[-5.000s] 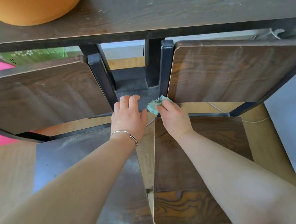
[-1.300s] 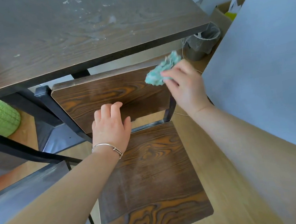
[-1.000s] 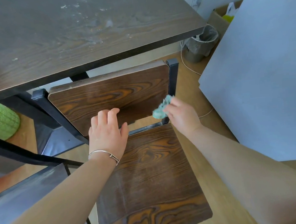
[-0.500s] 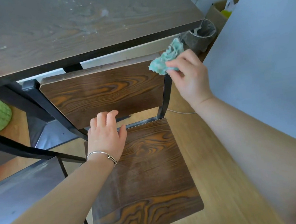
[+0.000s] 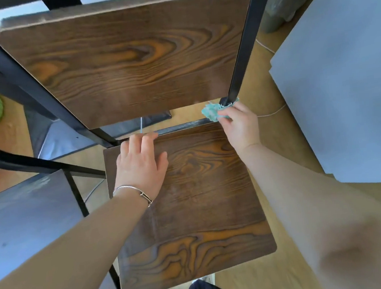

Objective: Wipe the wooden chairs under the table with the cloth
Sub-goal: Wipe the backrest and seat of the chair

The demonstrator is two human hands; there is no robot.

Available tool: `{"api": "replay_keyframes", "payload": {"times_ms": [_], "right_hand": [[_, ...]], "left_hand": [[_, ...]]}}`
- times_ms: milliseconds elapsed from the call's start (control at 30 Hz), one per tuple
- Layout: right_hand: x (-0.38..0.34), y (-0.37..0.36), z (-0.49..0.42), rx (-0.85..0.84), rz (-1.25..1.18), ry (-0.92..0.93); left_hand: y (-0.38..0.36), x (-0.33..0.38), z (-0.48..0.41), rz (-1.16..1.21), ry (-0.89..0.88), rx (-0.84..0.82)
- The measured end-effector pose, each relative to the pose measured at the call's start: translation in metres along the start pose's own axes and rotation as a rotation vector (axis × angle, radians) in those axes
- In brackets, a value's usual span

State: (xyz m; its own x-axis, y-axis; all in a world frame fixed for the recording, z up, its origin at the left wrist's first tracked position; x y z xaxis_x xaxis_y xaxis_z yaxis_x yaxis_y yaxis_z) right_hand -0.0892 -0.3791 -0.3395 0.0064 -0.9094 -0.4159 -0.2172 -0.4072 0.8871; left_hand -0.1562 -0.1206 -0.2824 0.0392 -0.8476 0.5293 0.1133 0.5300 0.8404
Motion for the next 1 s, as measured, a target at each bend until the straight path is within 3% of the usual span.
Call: {"api": "replay_keyframes", "payload": {"times_ms": [300,500,567,667,733,1000], "right_hand": [[0.001,-0.03,0.023,-0.135,0.127,-0.179],[-0.017,-0.021,0.075,-0.338,0.169,-0.116],[-0.018,-0.002,0.069,-0.28,0.078,-0.173],[-0.028,0.053,0.039,0.035,-0.097,-0.211],[-0.04,0.081,0.019,0.146,-0.154,-0.211],[-0.07,0.069,-0.005,0.167,-0.078,-0.167]], "left_hand": [[-0.006,-0.015,0.005,0.009,0.022,-0.023],[0.015,-0.006,0.008,0.008,0.025,-0.015],[0.025,-0.003,0.008,0.001,0.013,-0.009],[0.04,-0.004,0.006,-0.017,0.003,0.011],[0.049,-0.005,0.005,-0.001,0.008,0.035],[0.069,-0.026,0.008,0.013,0.025,0.064]]}}
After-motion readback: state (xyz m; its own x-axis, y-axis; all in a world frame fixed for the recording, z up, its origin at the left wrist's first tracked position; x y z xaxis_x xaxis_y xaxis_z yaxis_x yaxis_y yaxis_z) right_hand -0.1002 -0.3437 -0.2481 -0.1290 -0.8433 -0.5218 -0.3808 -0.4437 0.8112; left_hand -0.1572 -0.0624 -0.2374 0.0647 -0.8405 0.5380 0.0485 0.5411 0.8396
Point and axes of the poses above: each hand's wrist, its own z-axis away from the middle knuckle, its own y-axis out of the back of the hand, x = y × z, the point moved 7 cm from there along -z, towards the middle knuckle, and after that the axes turned 11 degrees about z, right-handed, at the moved point
